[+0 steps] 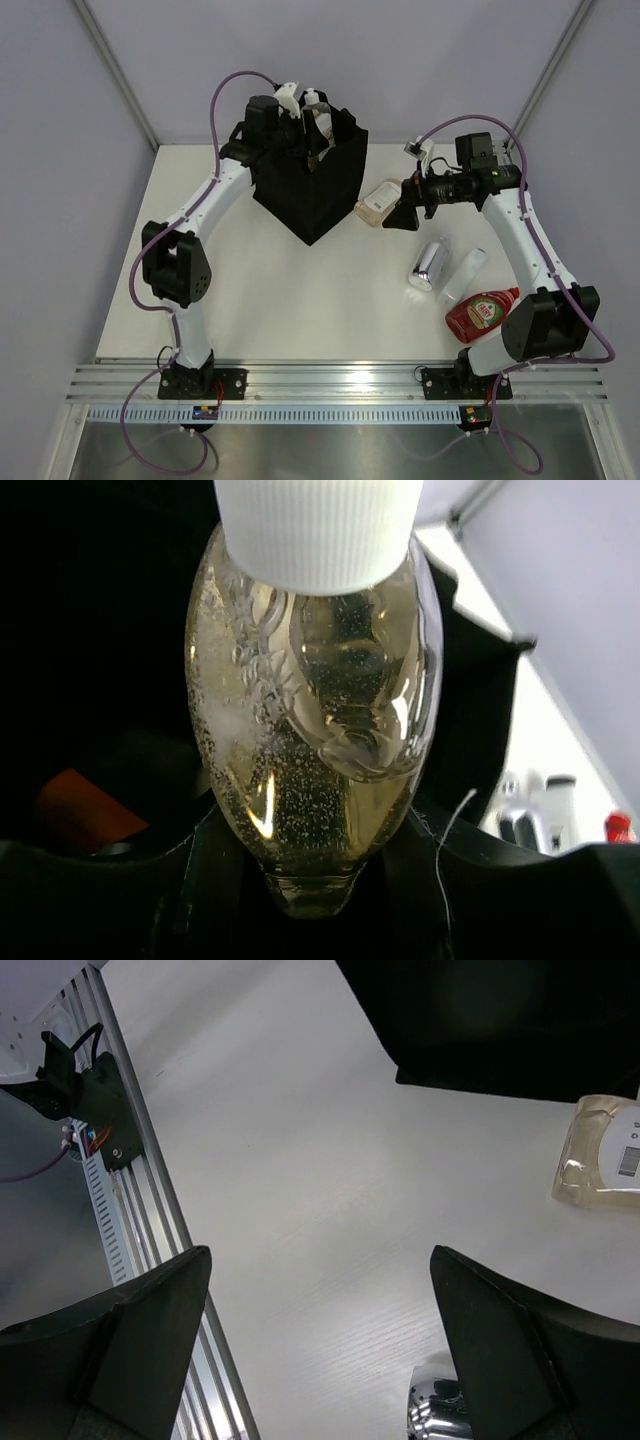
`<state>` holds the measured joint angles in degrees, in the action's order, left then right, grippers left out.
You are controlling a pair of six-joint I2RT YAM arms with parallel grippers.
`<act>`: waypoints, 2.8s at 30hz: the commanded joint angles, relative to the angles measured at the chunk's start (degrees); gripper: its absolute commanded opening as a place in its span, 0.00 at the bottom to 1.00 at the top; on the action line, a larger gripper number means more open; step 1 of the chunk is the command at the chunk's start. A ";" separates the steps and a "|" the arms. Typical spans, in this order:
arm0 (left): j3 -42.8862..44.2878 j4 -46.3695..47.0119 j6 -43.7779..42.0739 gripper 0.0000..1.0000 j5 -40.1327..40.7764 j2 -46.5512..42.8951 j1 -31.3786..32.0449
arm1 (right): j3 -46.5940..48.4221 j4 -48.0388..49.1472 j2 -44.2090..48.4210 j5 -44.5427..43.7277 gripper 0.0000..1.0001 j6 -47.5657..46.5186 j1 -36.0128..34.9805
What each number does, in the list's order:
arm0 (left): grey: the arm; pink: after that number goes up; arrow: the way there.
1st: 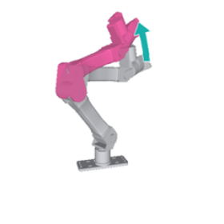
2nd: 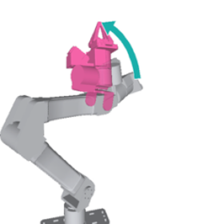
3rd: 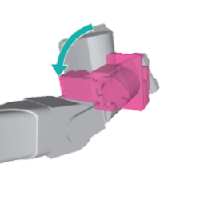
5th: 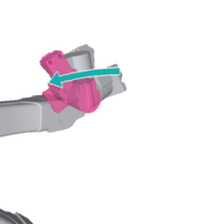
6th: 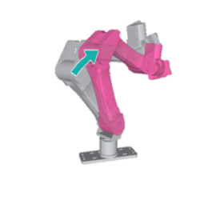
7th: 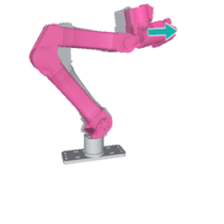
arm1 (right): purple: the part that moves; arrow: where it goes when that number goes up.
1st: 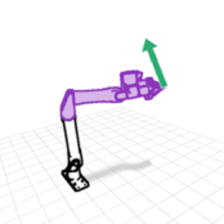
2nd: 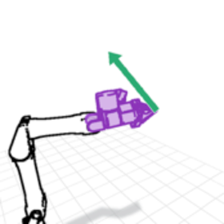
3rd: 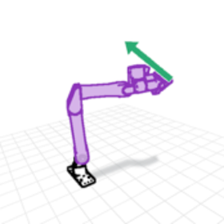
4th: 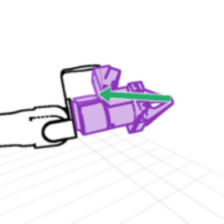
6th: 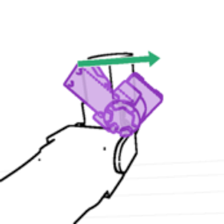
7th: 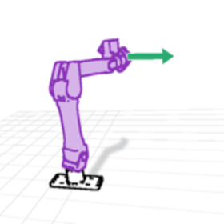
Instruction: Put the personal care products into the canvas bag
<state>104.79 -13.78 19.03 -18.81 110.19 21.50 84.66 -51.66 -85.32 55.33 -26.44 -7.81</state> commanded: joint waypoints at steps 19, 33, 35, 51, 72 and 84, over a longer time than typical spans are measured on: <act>-6.09 3.50 -6.63 0.76 -11.16 0.47 0.13 | -2.49 5.62 -8.72 -6.64 0.99 13.35 5.35; -7.14 1.65 -12.26 0.99 -6.17 -13.58 -2.07 | 3.59 -25.06 -7.68 -10.76 0.99 -52.12 5.27; -8.20 0.86 -13.05 0.99 -4.23 -15.87 -2.25 | 0.86 -27.87 -6.80 -14.96 1.00 -62.54 5.27; -33.47 -3.01 -5.06 0.99 6.32 -47.40 -4.62 | -7.40 -22.97 -13.12 -38.98 0.99 -100.91 4.22; -65.67 2.08 11.03 0.99 15.12 -73.72 -4.97 | -14.80 -3.01 -20.58 -45.41 0.99 -83.71 -3.78; -69.46 7.98 15.16 0.99 9.84 -70.99 -4.97 | -10.57 -5.29 -22.70 -40.83 0.25 -68.94 -4.93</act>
<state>35.88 -11.16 32.36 -6.66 38.98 16.75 70.98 -55.55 -107.87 11.46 -100.36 -12.29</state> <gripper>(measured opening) 0.984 0.815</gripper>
